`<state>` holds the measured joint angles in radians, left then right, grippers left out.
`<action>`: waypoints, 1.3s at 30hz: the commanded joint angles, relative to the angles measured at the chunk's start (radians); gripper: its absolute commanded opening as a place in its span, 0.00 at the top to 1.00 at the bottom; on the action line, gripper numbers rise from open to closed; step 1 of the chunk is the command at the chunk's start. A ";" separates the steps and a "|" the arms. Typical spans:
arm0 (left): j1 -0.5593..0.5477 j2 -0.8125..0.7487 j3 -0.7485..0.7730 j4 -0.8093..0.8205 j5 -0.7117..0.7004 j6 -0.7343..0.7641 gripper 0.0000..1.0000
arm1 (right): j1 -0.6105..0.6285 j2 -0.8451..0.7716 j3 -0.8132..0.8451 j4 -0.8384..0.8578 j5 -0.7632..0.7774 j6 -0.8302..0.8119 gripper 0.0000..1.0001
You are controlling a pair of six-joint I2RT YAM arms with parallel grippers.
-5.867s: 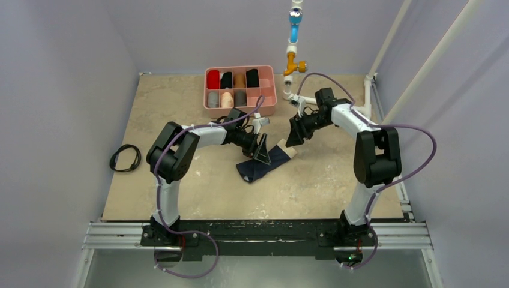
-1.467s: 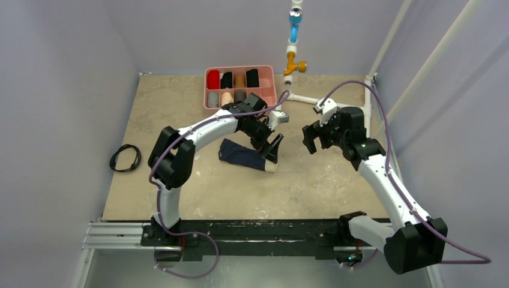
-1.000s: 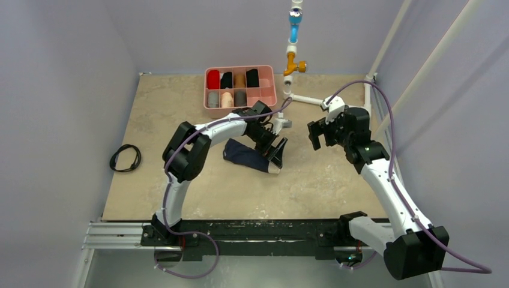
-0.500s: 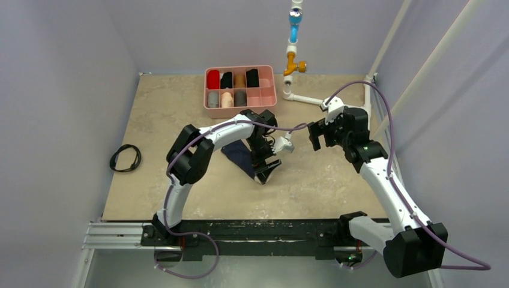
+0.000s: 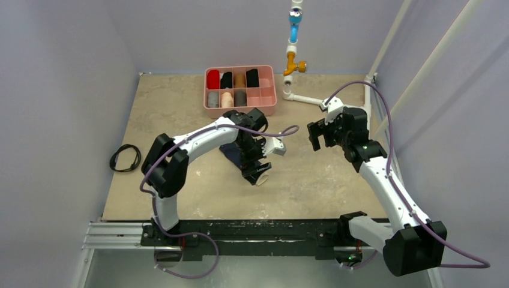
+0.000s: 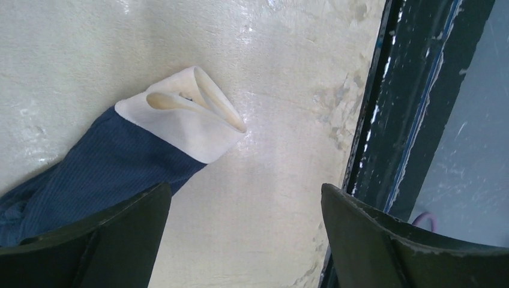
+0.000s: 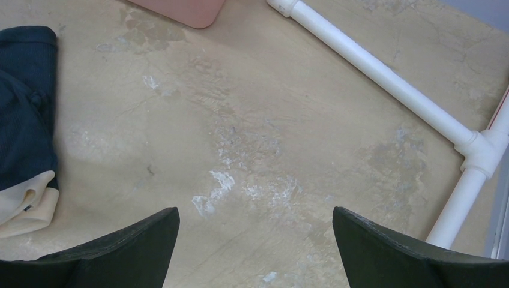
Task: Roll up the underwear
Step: Fold the underwear at the center of the board.
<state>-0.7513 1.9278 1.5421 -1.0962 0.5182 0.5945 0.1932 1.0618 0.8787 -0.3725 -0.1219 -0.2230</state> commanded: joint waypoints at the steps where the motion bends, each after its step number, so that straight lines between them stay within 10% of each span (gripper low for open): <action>1: 0.006 -0.156 -0.124 0.230 0.024 -0.169 0.04 | -0.008 -0.009 -0.007 0.036 -0.012 0.013 0.01; 9: 0.195 -0.348 -0.266 0.399 -0.077 -0.327 0.00 | 0.006 0.079 0.035 -0.084 -0.251 -0.163 0.01; 16: 0.398 -0.369 -0.241 0.332 -0.092 -0.407 0.00 | 0.216 0.185 0.050 -0.021 -0.113 -0.293 0.01; 39: 0.869 -0.434 -0.265 0.153 0.078 -0.432 0.00 | 0.446 0.960 0.699 0.003 -0.699 -0.065 0.03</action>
<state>0.0910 1.5307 1.2781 -0.9222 0.5213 0.1745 0.6174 1.9568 1.4902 -0.3870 -0.6762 -0.3721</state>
